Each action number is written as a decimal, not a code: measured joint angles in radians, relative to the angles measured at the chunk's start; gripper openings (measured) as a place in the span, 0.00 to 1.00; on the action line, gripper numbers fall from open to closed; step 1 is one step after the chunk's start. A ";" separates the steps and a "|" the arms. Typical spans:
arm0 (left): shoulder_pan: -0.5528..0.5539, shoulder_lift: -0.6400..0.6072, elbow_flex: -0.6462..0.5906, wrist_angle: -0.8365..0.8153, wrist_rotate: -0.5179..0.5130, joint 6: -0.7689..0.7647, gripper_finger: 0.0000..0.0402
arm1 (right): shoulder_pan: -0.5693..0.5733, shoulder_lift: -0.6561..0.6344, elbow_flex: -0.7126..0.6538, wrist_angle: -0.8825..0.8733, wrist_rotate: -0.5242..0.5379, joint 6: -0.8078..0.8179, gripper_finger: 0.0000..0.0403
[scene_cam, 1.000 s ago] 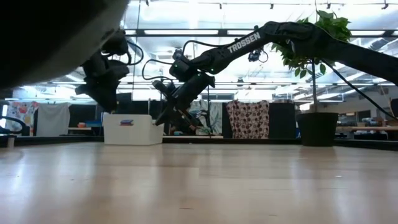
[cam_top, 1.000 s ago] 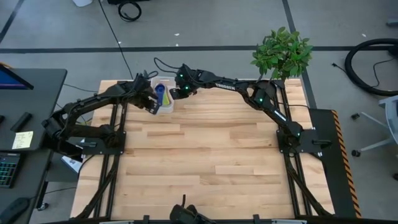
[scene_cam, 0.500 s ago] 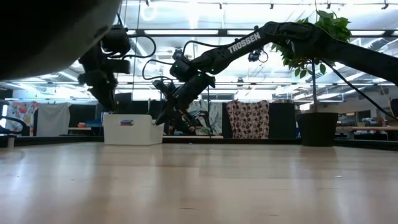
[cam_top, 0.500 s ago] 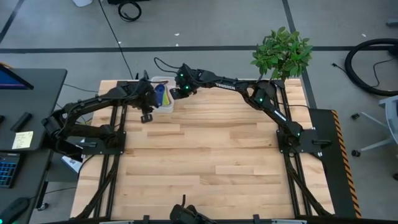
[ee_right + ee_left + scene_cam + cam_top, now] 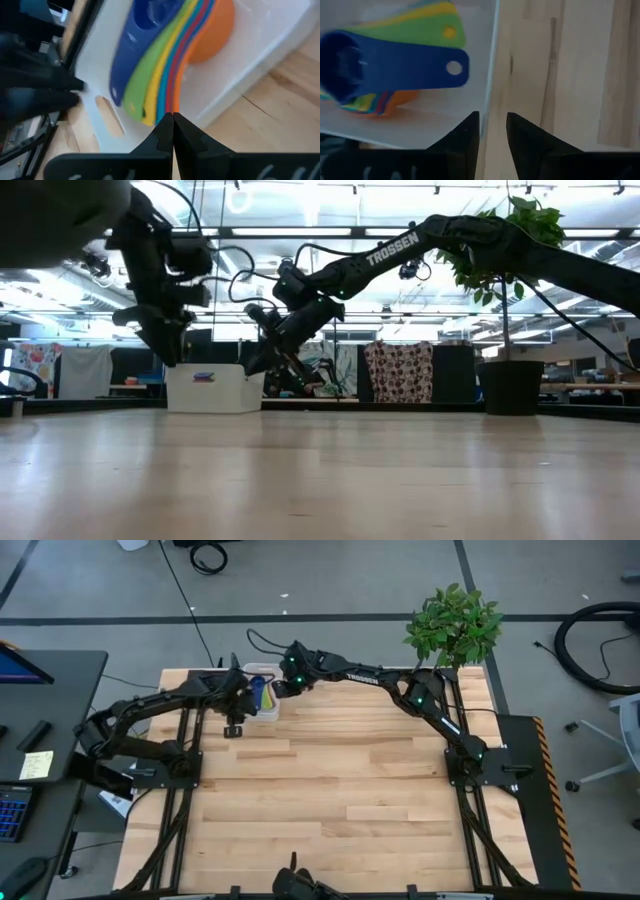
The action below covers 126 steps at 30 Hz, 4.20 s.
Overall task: Nest measuring cups in basket
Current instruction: Adjust the white bin, then return to Home Position
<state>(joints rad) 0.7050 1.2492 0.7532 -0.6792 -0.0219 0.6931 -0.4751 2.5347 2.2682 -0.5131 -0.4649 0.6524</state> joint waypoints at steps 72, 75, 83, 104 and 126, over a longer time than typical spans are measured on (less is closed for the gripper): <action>0.280 0.127 -0.004 -0.371 -0.161 -0.041 0.18 | -0.023 0.000 0.000 0.049 -0.114 0.002 0.02; 0.280 0.127 -0.003 -0.360 -0.157 -0.054 0.19 | -0.023 0.000 0.000 0.049 -0.114 0.001 0.02; 0.279 0.125 -0.002 -0.342 -0.161 -0.080 0.29 | -0.023 0.000 0.000 0.059 -0.114 -0.001 0.02; 0.221 0.019 0.001 -0.399 -0.385 0.002 0.43 | -0.023 0.000 0.001 0.078 -0.117 -0.016 0.02; 0.214 -0.158 0.759 -0.709 -0.151 -0.280 0.43 | -0.081 -0.244 0.069 -0.010 -0.279 -0.342 0.02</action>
<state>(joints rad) 0.9188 1.0916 1.5120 -1.3887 -0.1725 0.4131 -0.5562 2.2912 2.3367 -0.5235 -0.7436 0.3104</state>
